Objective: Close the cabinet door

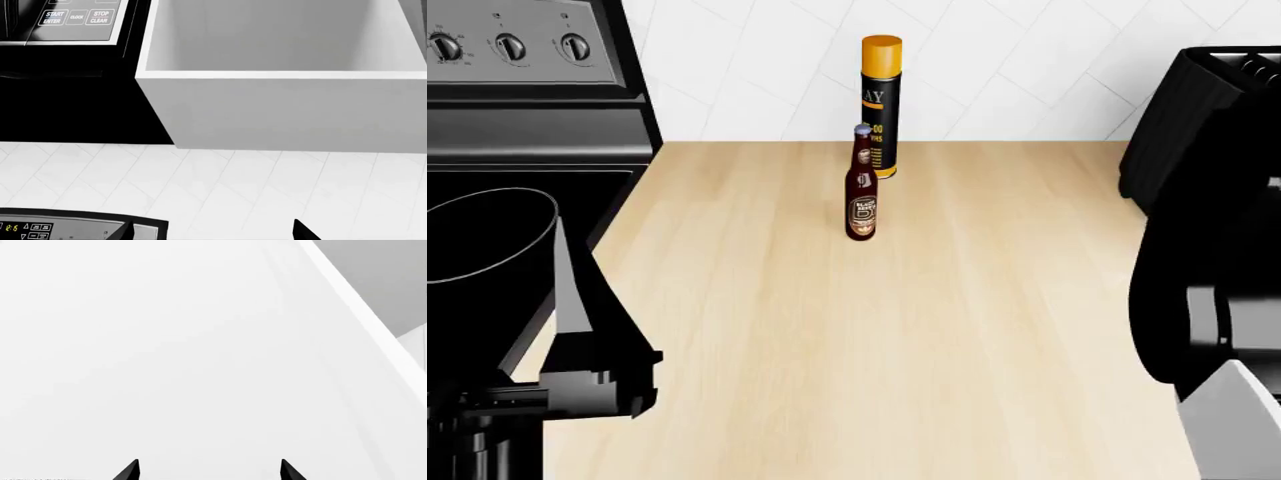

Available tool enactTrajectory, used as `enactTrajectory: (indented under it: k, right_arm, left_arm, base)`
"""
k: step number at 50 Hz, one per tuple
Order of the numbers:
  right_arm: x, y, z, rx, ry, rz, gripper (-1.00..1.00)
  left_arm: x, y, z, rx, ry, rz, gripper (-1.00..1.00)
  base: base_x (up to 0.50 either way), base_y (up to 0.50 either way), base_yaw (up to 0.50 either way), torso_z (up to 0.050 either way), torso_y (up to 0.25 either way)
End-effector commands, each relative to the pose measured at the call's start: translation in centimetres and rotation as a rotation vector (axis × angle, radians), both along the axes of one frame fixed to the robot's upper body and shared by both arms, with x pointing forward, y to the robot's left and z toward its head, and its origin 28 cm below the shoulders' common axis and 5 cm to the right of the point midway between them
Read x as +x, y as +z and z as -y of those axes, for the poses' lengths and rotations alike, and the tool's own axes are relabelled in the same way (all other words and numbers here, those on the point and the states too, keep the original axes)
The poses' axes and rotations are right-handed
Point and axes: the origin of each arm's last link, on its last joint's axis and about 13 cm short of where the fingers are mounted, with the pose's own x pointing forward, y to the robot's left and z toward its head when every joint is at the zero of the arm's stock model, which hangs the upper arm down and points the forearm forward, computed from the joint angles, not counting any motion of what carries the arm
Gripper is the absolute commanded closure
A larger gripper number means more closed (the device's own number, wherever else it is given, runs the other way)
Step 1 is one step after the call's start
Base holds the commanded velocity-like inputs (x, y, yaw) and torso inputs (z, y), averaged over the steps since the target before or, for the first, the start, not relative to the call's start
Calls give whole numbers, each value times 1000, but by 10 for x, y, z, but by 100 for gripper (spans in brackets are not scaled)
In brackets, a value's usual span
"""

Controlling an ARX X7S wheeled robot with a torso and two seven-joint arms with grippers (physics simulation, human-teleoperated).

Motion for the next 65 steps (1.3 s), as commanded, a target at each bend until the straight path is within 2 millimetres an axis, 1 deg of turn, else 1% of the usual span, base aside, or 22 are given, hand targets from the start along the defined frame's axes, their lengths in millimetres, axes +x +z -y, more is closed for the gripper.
enactTrajectory:
  k: [1, 13, 18, 26, 35, 43, 57, 65]
  right_arm:
    - [100, -38, 10, -41, -272, -509, -100]
    - [115, -41, -1, -127, -304, -541, -100]
    - [120, -45, -11, -192, -297, -553, -100]
    - [130, -50, -21, -263, -320, -578, -100]
    - [135, -46, -23, -293, -351, -585, -100]
    - [140, -49, -24, -317, -375, -605, -100]
    - [145, -54, -19, -320, -406, -634, -100]
    - [147, -53, -14, -309, -419, -645, -100]
  left_arm:
    - [0, -1, 0, -1, 0, -2, -100]
    - [1, -2, 0, -3, -2, -5, -100]
    - [1, -3, -1, -6, 0, -6, -100]
    - [2, -3, -3, -11, 4, -8, -100]
    - [3, -3, -3, -13, 2, -9, -100]
    - [3, -2, -4, -17, 3, -9, -100]
    - [4, -3, -5, -19, 4, -13, -100]
    - [4, -4, -4, -17, 2, -14, -100]
  base:
    - [14, 3, 3, 0, 0]
    - [3, 1, 1, 1, 0]
    - [0, 0, 0, 2, 0]
    - [0, 0, 0, 1, 0]
    - [0, 0, 0, 1, 0]
    - [0, 0, 0, 0, 0]
    - [0, 0, 0, 0, 0]
    - [0, 0, 0, 5, 0]
